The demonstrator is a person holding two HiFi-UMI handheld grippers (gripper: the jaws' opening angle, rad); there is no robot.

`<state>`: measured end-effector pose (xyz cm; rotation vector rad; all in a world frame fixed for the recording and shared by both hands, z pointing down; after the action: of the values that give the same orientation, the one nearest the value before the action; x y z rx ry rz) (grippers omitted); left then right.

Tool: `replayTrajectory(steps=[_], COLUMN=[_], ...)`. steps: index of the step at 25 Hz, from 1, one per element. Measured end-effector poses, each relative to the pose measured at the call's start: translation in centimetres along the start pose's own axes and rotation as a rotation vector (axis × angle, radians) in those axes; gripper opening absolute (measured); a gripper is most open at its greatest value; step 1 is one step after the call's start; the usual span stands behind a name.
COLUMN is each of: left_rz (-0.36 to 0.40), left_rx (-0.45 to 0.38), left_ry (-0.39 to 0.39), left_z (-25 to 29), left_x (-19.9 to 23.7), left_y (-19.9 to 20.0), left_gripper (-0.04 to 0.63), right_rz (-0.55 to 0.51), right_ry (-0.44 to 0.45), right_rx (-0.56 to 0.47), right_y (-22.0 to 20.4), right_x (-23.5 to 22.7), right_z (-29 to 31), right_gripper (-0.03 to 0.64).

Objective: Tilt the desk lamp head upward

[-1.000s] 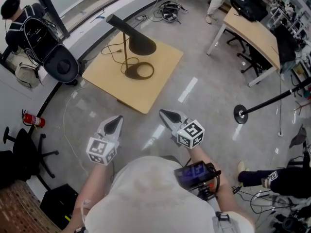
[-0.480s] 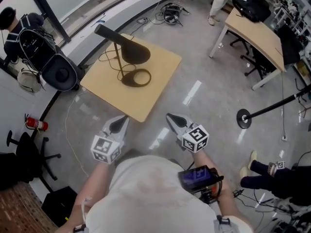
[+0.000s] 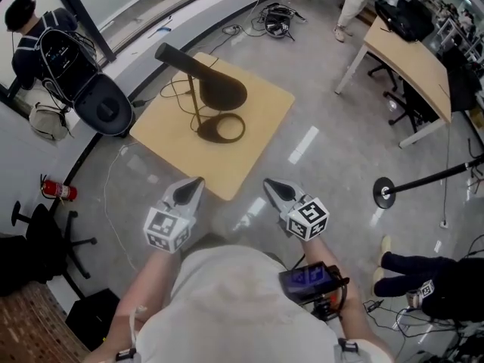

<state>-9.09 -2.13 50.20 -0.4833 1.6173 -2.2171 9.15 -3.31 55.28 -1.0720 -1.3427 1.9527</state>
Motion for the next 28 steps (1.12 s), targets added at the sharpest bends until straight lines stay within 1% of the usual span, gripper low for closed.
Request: replayTrajectory(steps=[4,11,17,21,24,28], left_rz=[-0.007,-0.001,-0.005,0.015,0.017,-0.002], left_rx=[0.001,-0.033,-0.061,-0.065,-0.064,-0.061], left_ry=[-0.029,-0.098,-0.124,-0.152,-0.148,-0.125], left_z=[2.0,5.0,6.3,7.1,7.4,7.5], left_x=[1.8,4.8,7.2,8.1,9.3,10.5], left_y=[0.3,2.1,3.6,4.0,4.5,4.9], left_gripper=[0.002,0.002,0.002,0.002,0.002,0.002], right_rz=[0.015,-0.018,-0.044,-0.068,-0.071,-0.079], right_ry=[-0.031,-0.087,-0.128,-0.143,-0.144,-0.127], right_rx=[-0.002,0.005,0.024,0.014,0.012,0.033], right_y=[0.5,2.8,4.0,5.2,5.7,5.6], right_x=[-1.3,-3.2,-4.7,-5.5,-5.8,-6.2], right_z=[1.4,4.1,6.1,7.3,8.2,8.9], right_gripper=[0.012,0.012,0.012,0.012,0.012,0.012])
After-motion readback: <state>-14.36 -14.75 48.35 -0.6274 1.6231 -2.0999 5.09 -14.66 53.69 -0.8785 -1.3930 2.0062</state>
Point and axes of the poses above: the fingertips, and each gripper's own axes: z forward along the fingers, x to its left, y out of its top, the point moved 1 cm from there along -z, backward along the fingers, and after that the axes turned 5 degrees about y, right-handed, at the moved point
